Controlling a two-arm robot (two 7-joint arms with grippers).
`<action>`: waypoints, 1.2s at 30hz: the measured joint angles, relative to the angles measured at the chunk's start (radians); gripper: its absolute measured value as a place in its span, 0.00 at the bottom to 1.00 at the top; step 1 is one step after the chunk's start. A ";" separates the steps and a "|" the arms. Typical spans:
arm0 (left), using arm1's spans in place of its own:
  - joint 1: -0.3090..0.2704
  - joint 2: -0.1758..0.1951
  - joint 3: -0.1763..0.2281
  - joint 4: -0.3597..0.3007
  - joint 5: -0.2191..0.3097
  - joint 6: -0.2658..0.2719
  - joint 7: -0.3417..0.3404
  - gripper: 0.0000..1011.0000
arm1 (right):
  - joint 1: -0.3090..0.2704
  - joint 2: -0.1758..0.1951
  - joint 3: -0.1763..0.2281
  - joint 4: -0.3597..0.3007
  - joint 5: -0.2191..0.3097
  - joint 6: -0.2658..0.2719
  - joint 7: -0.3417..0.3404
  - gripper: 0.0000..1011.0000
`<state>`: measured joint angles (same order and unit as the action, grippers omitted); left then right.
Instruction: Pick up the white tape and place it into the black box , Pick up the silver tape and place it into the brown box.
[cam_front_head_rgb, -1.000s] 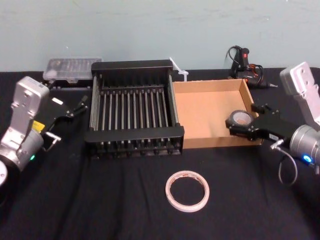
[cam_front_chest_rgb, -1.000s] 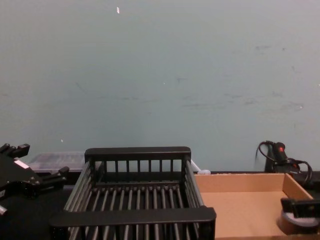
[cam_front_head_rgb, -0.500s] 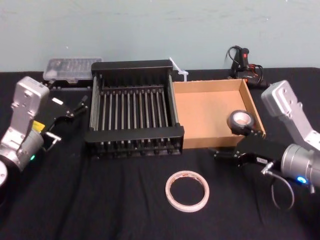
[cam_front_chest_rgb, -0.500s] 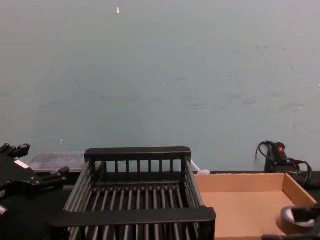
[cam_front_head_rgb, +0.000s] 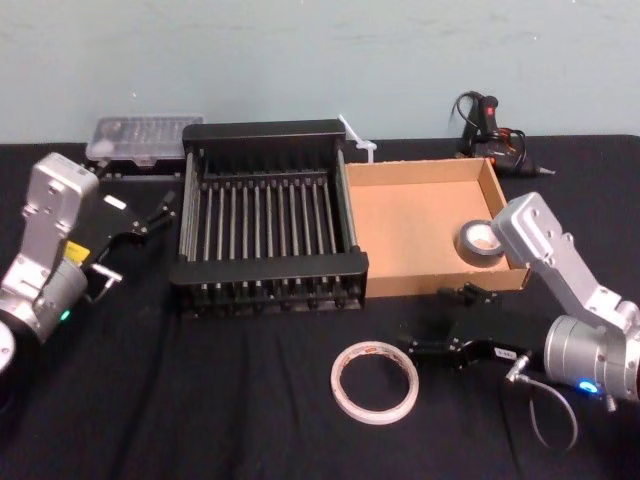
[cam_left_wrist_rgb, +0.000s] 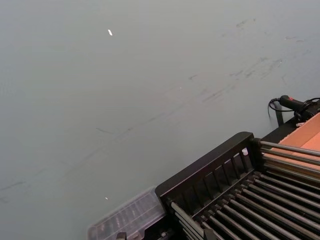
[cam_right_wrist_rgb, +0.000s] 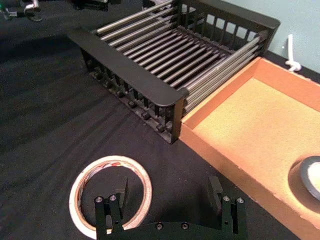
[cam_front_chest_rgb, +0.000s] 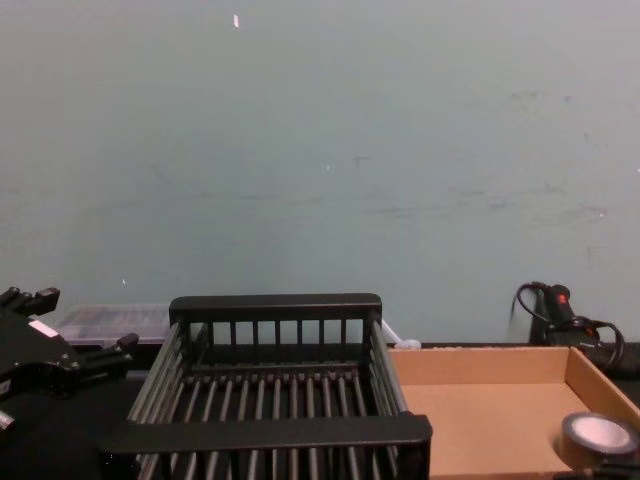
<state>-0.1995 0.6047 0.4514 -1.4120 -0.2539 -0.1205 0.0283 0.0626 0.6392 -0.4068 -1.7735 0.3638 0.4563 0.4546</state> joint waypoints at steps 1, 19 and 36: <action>0.000 0.000 0.000 0.000 0.000 0.000 0.000 0.99 | 0.000 0.000 0.000 0.000 0.000 0.000 0.000 0.99; 0.000 0.000 0.000 0.000 0.000 0.000 0.000 0.99 | 0.029 -0.004 -0.075 0.031 -0.049 0.017 0.003 0.99; 0.000 0.000 0.000 0.000 0.000 0.000 0.000 0.99 | 0.047 -0.039 -0.094 0.075 -0.084 0.032 0.005 0.99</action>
<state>-0.1996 0.6047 0.4514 -1.4120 -0.2539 -0.1205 0.0283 0.1098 0.6006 -0.5004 -1.6988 0.2795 0.4878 0.4592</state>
